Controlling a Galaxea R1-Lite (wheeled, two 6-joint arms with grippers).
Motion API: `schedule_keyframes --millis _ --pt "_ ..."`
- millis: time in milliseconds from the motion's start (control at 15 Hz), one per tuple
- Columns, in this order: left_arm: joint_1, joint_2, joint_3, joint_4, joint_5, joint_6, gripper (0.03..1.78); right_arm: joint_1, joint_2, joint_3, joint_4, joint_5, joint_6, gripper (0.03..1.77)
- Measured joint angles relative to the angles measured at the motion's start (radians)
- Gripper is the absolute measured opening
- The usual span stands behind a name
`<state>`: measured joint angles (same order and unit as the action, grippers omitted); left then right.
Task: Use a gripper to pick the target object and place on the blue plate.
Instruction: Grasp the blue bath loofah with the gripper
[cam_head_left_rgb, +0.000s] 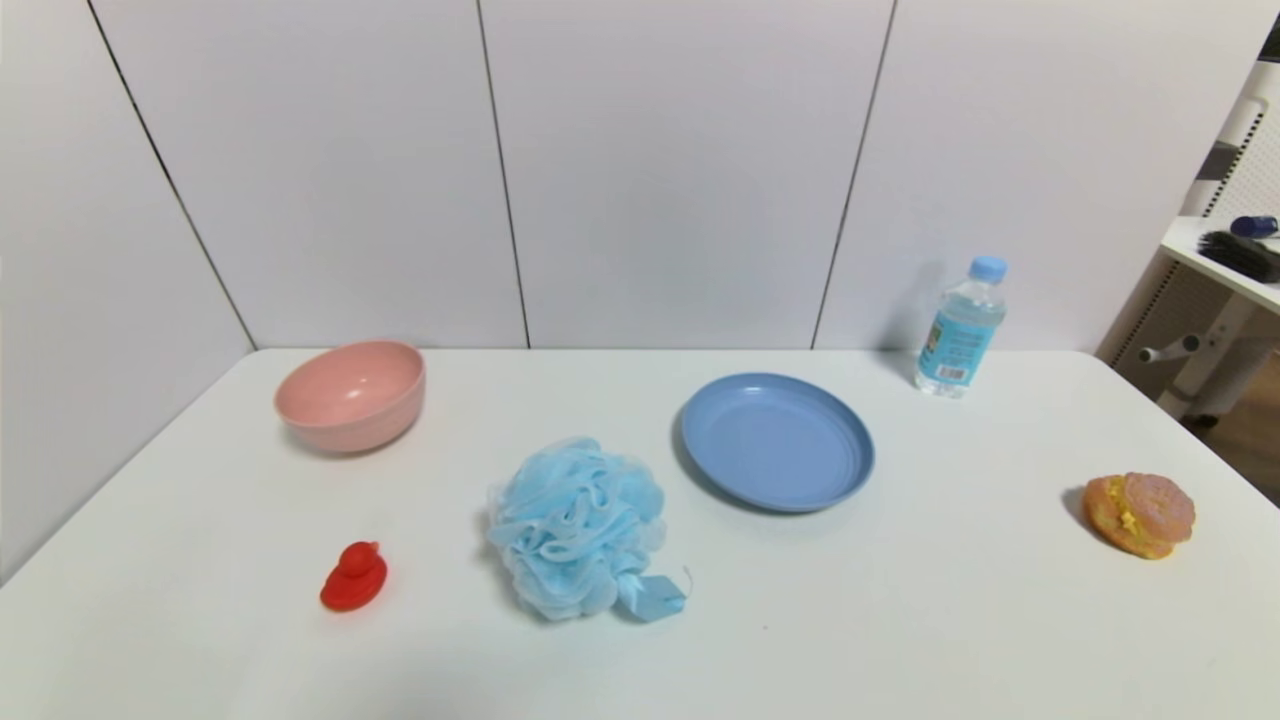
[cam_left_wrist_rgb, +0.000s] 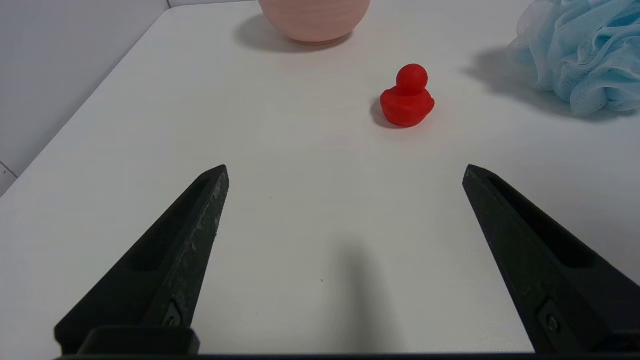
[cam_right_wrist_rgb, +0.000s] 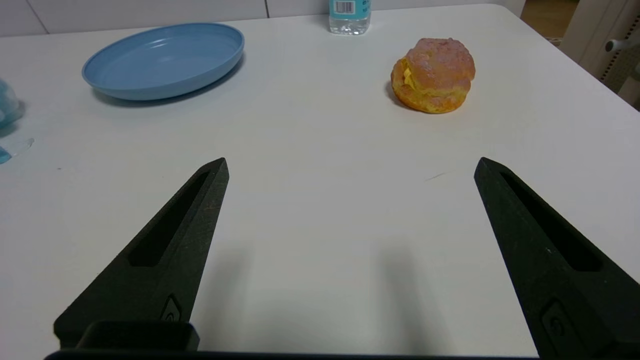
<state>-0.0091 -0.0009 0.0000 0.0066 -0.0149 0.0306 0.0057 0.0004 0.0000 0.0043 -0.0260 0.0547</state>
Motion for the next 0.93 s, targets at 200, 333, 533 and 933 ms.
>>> schedule_keyframes --millis 200,333,533,933 --pt "0.0 0.0 0.0 0.0 0.0 0.0 1.69 0.0 0.015 0.0 0.005 0.0 -0.009 1.7" --pt "0.0 0.0 0.0 0.0 -0.001 0.0 1.69 0.0 0.051 -0.023 0.009 0.0 -0.004 1.7" --pt "0.0 0.0 0.0 0.0 0.0 0.0 1.69 0.007 0.149 -0.184 0.006 -0.014 0.01 1.7" --pt "0.0 0.0 0.0 0.0 0.0 0.0 1.69 0.161 0.56 -0.722 -0.006 -0.007 0.06 1.7"
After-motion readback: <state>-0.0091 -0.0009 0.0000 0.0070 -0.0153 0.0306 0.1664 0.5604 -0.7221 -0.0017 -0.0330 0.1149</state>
